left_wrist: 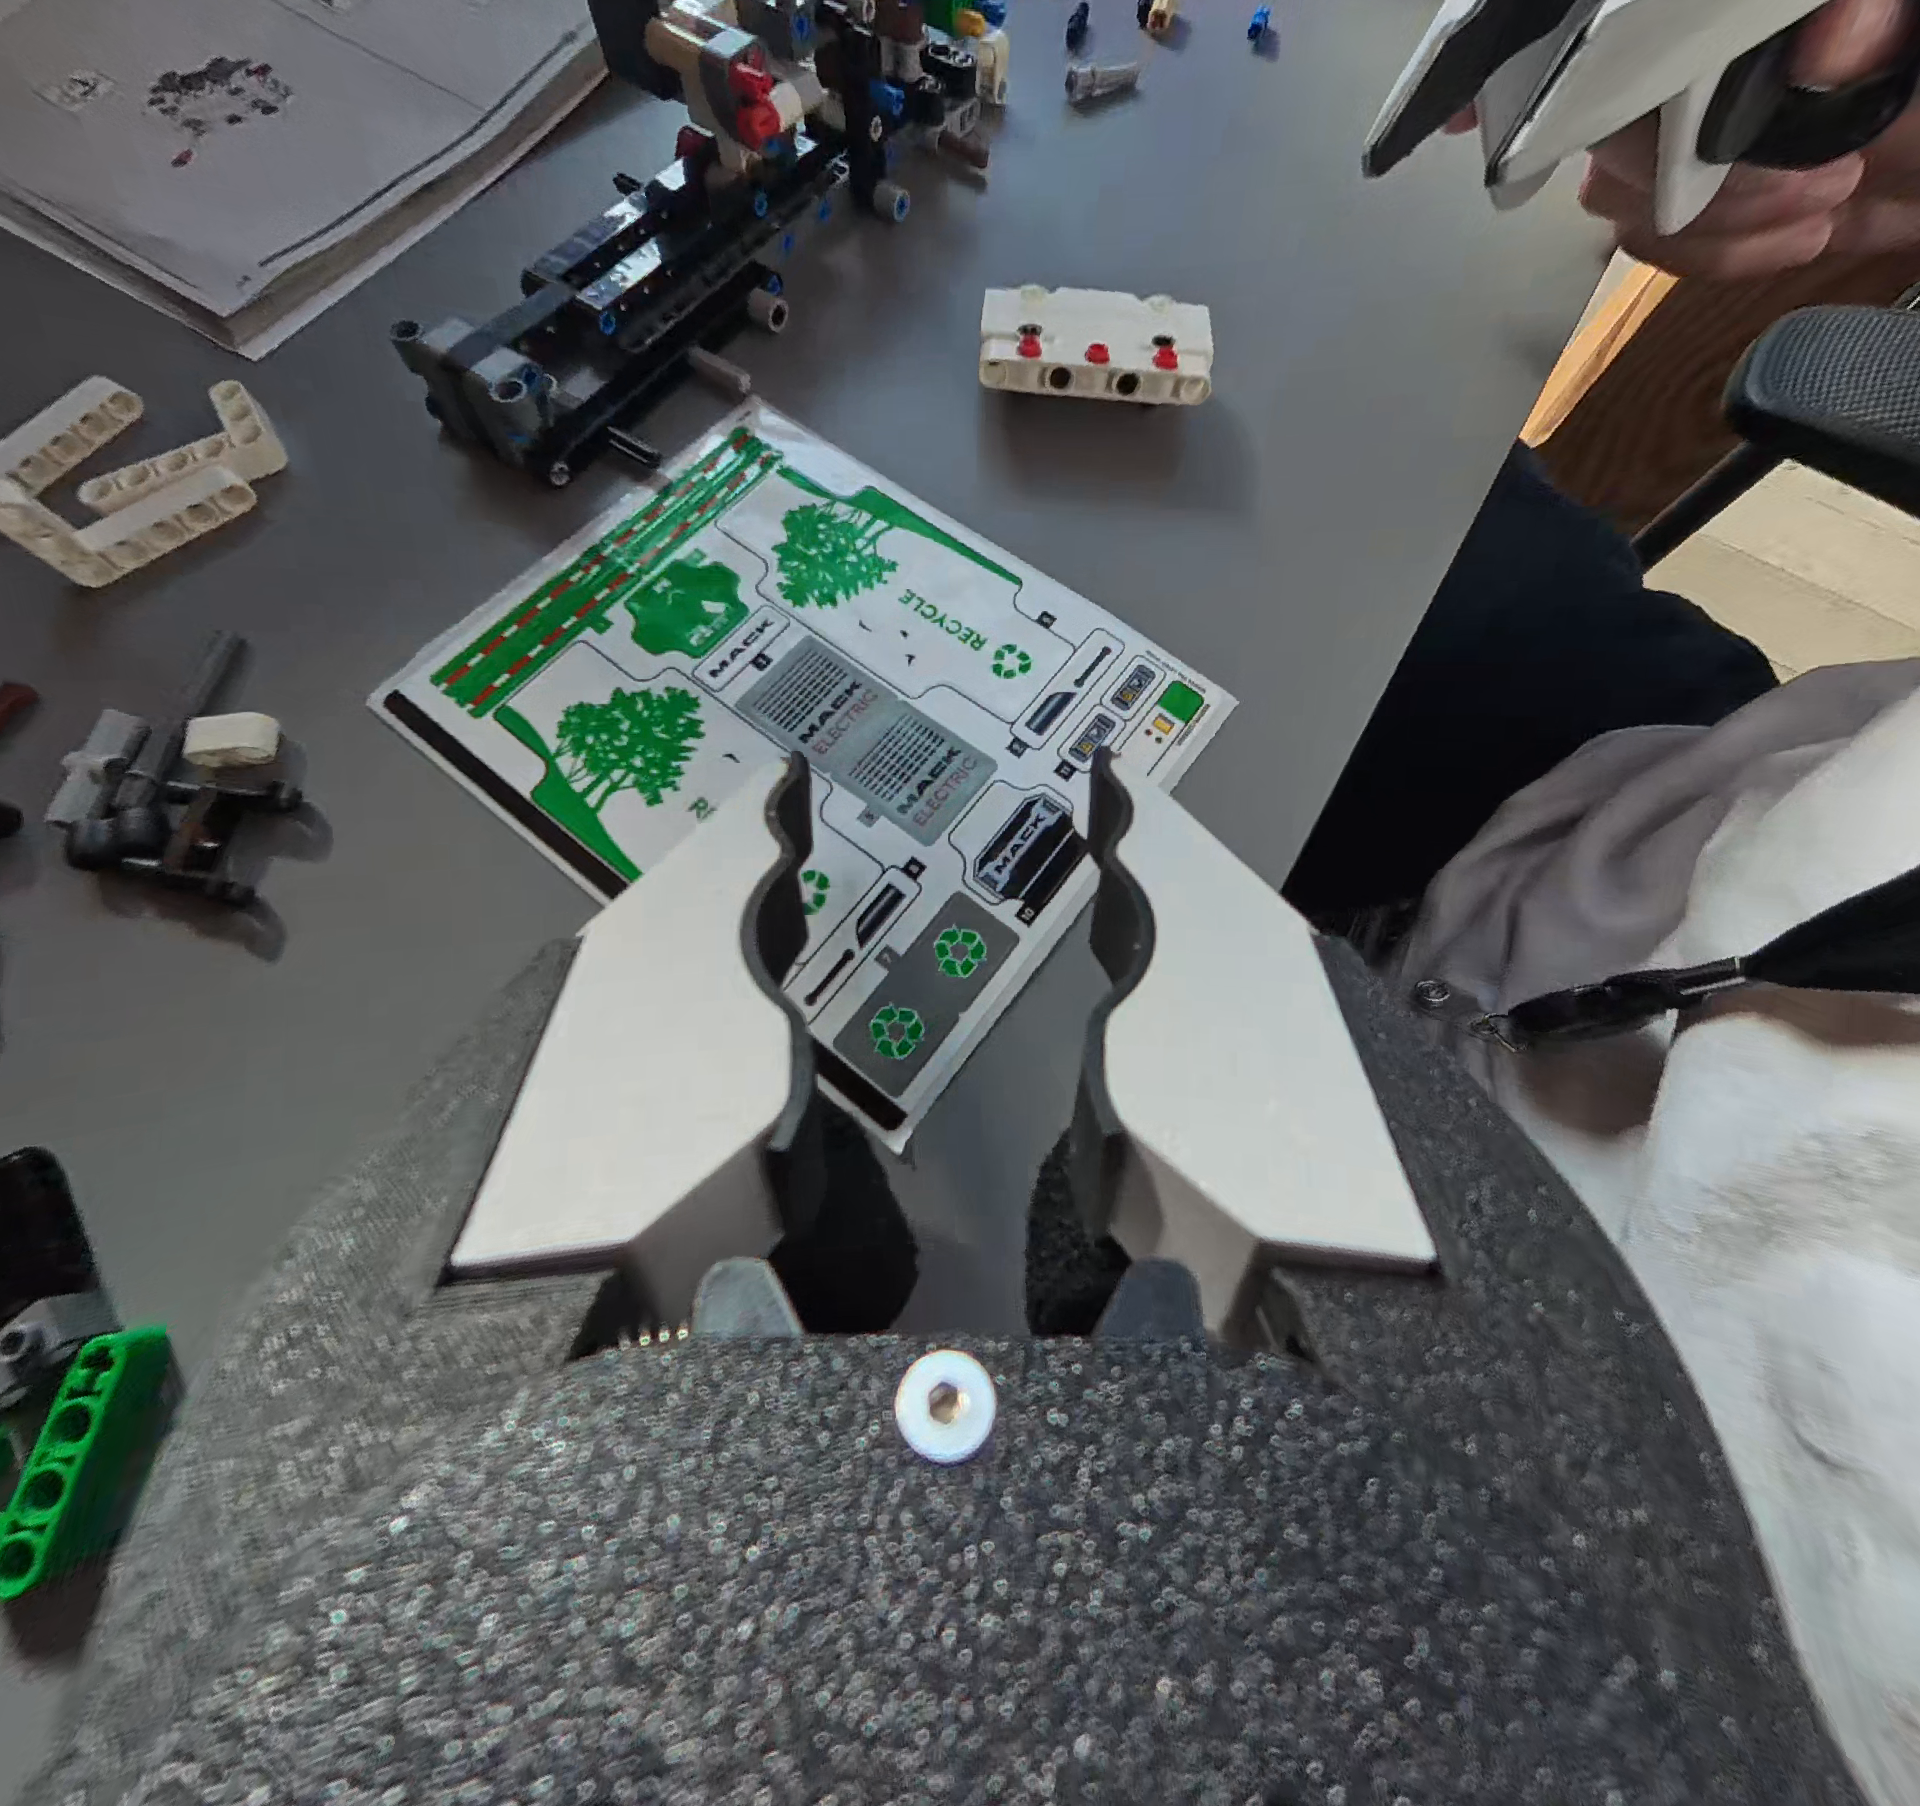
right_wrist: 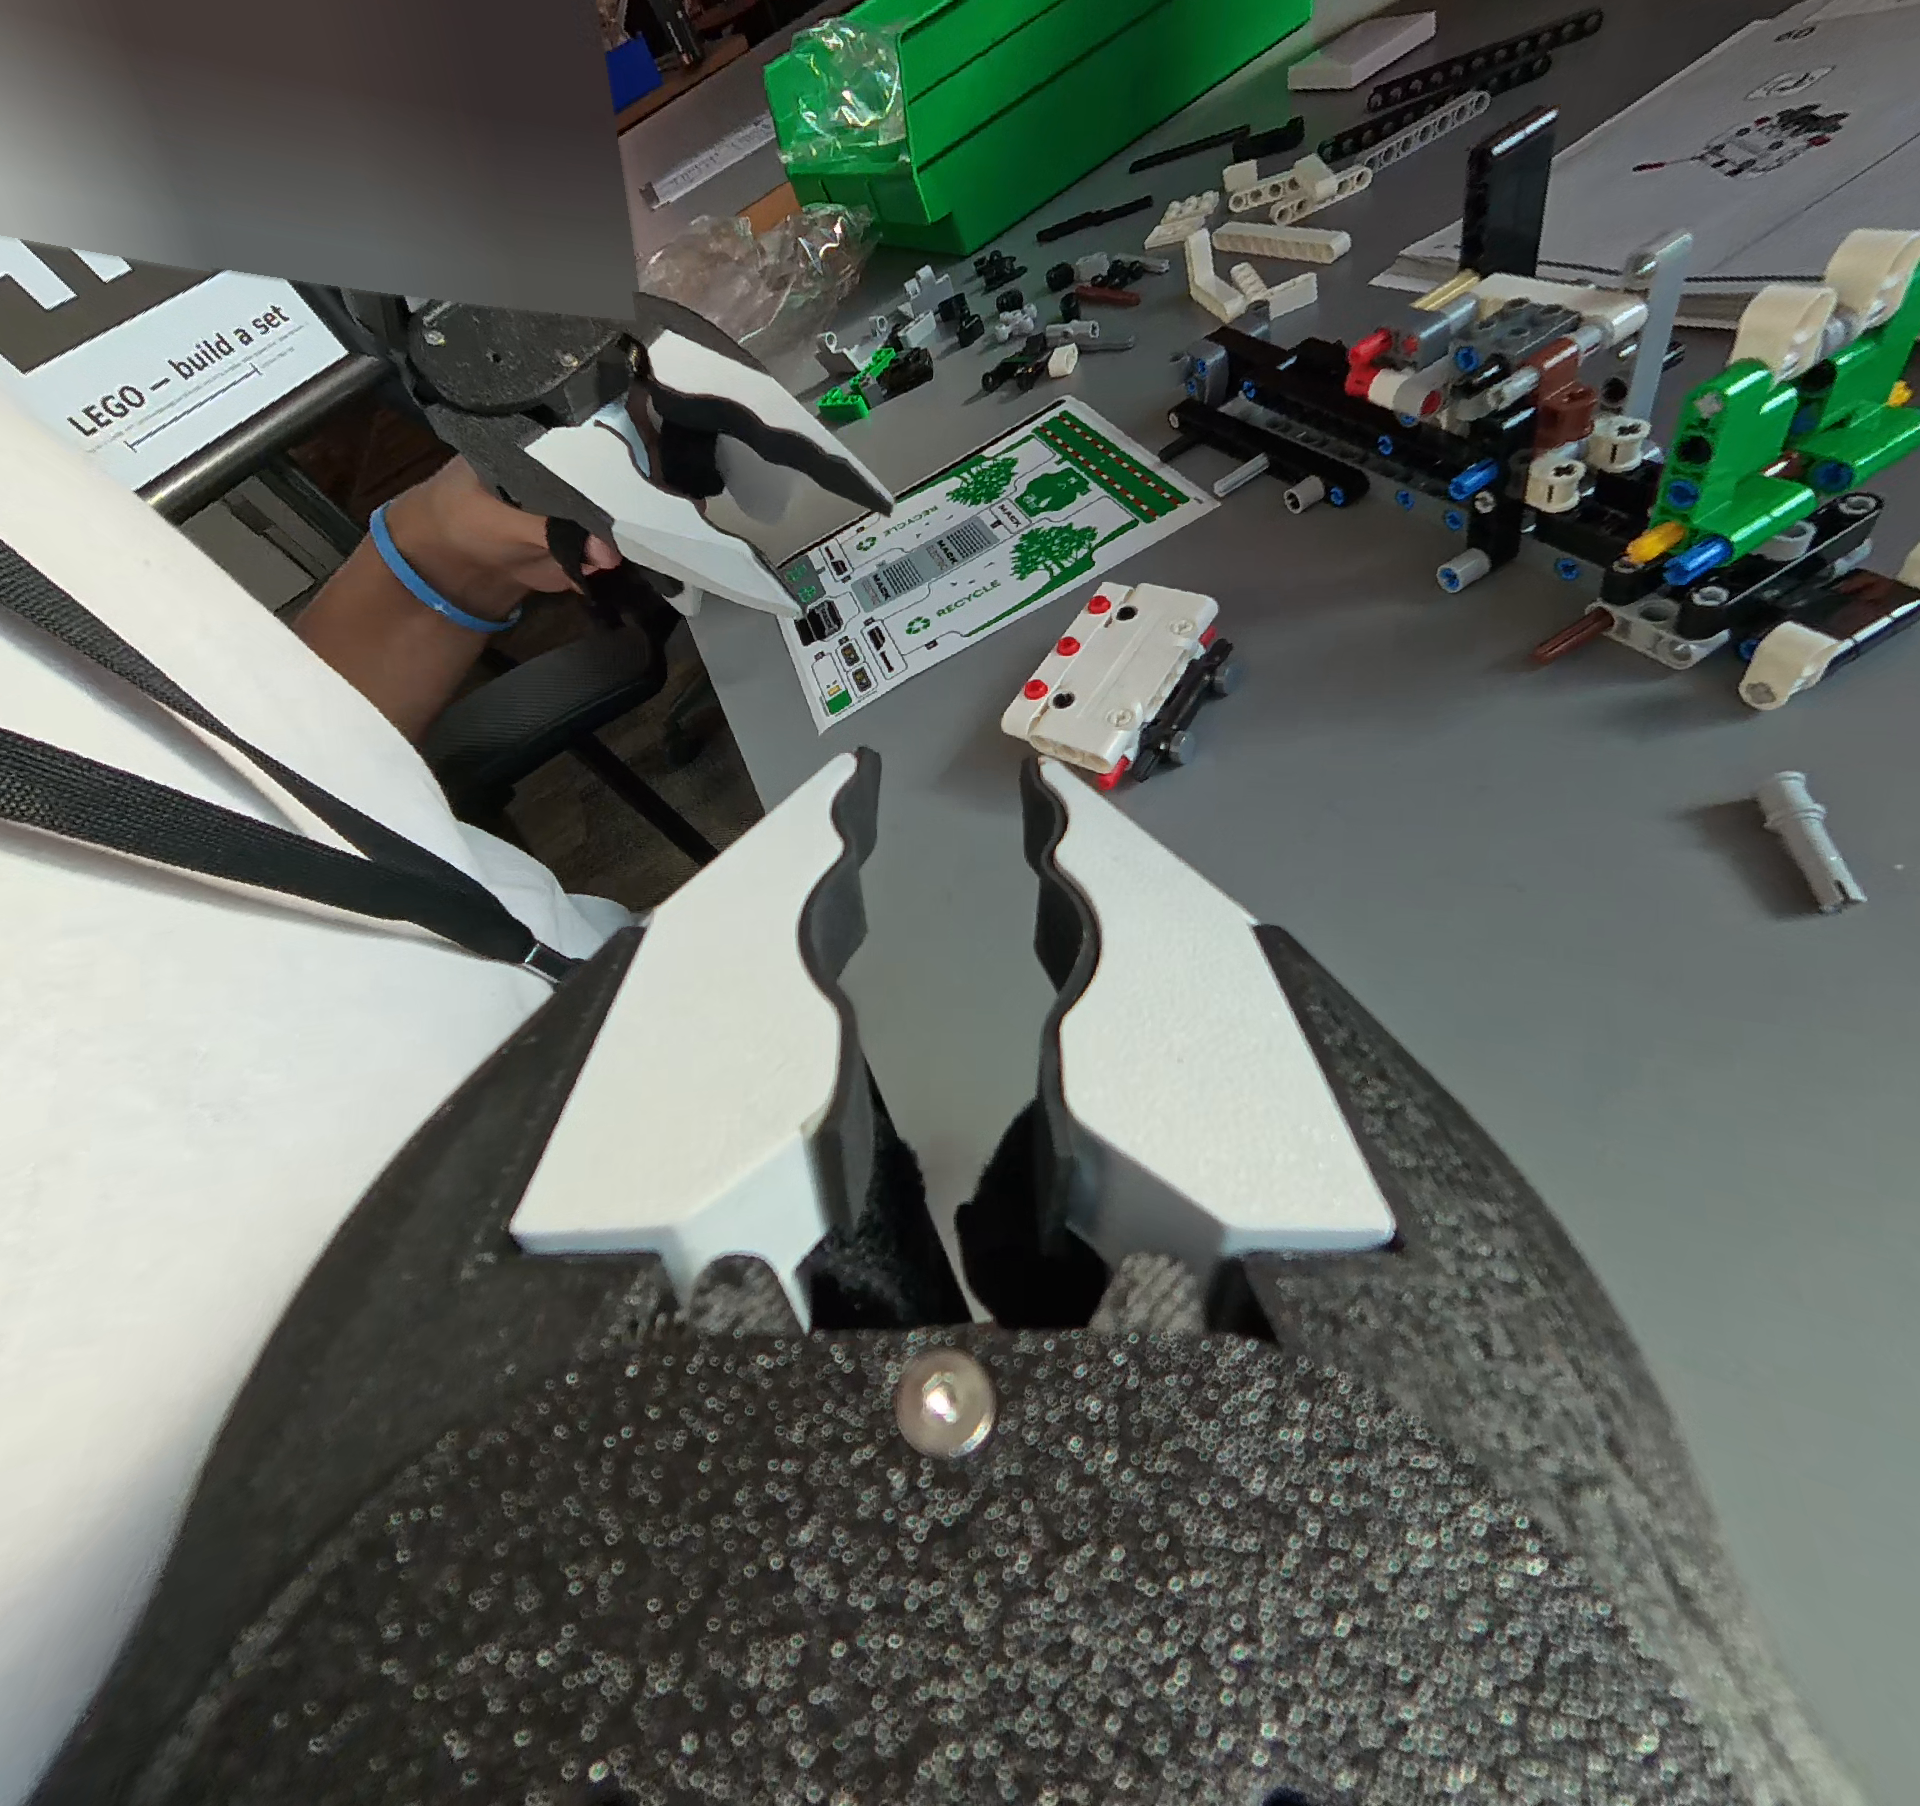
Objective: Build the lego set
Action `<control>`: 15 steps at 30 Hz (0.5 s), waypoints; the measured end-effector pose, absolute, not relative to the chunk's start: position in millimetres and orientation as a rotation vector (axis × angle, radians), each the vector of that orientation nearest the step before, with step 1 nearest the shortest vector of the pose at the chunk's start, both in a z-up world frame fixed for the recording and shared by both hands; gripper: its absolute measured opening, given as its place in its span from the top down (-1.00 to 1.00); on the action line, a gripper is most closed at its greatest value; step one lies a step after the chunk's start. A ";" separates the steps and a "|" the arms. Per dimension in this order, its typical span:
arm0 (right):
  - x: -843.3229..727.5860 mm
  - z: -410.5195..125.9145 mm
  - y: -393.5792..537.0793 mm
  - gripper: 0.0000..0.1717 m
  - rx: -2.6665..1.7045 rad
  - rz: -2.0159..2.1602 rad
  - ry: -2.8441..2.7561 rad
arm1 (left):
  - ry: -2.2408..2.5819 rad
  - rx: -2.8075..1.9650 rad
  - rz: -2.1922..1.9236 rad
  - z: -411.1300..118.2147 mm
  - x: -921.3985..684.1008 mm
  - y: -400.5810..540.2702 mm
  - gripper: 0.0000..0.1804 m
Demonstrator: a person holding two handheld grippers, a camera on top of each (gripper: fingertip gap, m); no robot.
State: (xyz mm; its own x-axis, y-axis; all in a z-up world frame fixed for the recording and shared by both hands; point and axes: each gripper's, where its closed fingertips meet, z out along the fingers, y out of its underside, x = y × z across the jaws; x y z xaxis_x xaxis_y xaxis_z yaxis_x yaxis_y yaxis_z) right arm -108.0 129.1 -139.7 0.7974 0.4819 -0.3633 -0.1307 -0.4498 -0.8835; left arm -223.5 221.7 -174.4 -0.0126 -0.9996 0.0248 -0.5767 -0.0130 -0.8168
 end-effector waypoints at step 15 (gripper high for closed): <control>-225.2 -170.0 135.0 0.51 -1.878 0.428 -0.735 | 1.794 -1.636 -0.834 -190.3 -248.8 170.4 0.45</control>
